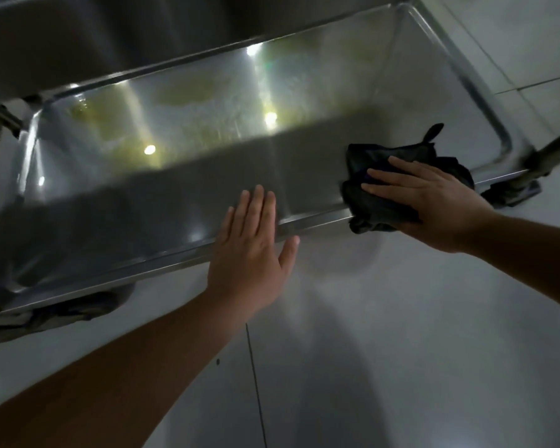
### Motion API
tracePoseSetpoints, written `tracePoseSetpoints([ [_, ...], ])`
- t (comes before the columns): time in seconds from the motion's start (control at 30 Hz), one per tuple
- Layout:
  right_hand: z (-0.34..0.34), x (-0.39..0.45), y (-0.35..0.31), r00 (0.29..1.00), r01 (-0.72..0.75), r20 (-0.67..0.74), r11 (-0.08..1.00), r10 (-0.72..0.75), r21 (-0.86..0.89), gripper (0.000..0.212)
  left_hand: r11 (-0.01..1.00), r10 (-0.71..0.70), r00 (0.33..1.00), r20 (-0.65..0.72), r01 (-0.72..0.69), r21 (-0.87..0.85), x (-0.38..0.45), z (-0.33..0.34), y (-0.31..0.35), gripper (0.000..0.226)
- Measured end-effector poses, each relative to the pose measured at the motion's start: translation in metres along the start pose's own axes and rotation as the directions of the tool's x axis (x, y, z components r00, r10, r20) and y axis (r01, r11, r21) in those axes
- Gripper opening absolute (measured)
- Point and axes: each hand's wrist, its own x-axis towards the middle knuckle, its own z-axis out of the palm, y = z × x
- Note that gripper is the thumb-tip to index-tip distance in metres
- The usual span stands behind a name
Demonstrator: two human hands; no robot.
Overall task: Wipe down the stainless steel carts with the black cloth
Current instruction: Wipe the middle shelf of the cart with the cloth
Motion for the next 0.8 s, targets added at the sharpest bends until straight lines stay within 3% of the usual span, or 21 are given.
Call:
tracePoseSetpoints([
  [0.27, -0.012, -0.029, 0.055, 0.994, -0.110, 0.022, 0.992, 0.112, -0.062, 0.072, 0.999, -0.036, 0.999, -0.007, 0.036, -0.025, 0.003, 0.003, 0.003, 0.082],
  [0.5, -0.006, -0.046, 0.075, 0.964, -0.252, -0.084, 0.968, 0.251, 0.005, 0.078, 1.000, -0.029, 1.000, -0.005, 0.029, 0.010, 0.005, 0.005, 0.004, 0.085],
  [0.57, -0.004, -0.044, 0.064, 0.964, -0.240, -0.118, 0.971, 0.239, 0.010, 0.075, 1.000, -0.029, 1.000, -0.007, 0.029, 0.010, 0.005, 0.006, 0.004, 0.086],
  [0.67, -0.004, -0.025, 0.021, 0.986, -0.090, -0.136, 0.996, 0.093, 0.028, 0.064, 0.999, -0.033, 0.999, -0.016, 0.034, 0.019, 0.005, 0.007, 0.005, 0.086],
  [0.8, 0.010, 0.015, -0.063, 1.000, -0.016, 0.001, 1.000, 0.016, 0.010, 0.067, 0.999, -0.017, 0.999, -0.042, 0.018, 0.030, 0.003, 0.006, 0.004, 0.084],
])
